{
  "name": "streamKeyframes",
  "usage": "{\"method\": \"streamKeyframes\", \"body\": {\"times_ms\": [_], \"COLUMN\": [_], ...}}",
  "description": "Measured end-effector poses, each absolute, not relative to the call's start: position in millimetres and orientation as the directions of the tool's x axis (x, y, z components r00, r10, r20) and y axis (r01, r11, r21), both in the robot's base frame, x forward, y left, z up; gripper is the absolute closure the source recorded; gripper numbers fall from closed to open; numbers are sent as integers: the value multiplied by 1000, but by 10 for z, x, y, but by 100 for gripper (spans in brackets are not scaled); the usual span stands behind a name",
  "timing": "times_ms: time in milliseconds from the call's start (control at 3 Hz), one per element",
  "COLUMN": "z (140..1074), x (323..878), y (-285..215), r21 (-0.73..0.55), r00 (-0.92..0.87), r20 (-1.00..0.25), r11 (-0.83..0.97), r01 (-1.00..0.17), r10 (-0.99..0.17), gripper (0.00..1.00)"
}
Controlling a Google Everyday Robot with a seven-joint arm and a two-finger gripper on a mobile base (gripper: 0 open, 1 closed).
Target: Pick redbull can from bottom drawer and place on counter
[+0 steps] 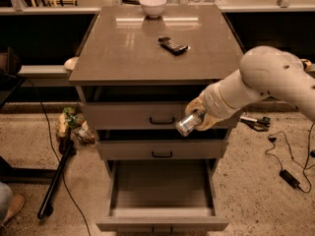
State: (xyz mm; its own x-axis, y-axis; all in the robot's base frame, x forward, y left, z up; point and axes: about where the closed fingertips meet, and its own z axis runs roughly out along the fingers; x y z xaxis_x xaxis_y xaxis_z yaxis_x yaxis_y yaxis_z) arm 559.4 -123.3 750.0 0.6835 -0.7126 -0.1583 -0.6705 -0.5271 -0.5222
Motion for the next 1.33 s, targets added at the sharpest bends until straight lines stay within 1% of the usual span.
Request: {"method": "streamKeyframes", "body": {"times_ms": [333, 667, 1000, 1333], "z": [8052, 8052, 8276, 8444], "x": [5843, 5843, 6039, 6352], "y": [-1096, -1096, -1221, -1434], "r21": [-551, -551, -577, -559], "r00": [726, 726, 703, 663], "r20": [-24, -24, -33, -106], "r11": [-597, -597, -560, -506], "r01": [-583, -583, -594, -656], "r10": [-687, -687, -711, -741], "gripper": [100, 100, 100, 100]}}
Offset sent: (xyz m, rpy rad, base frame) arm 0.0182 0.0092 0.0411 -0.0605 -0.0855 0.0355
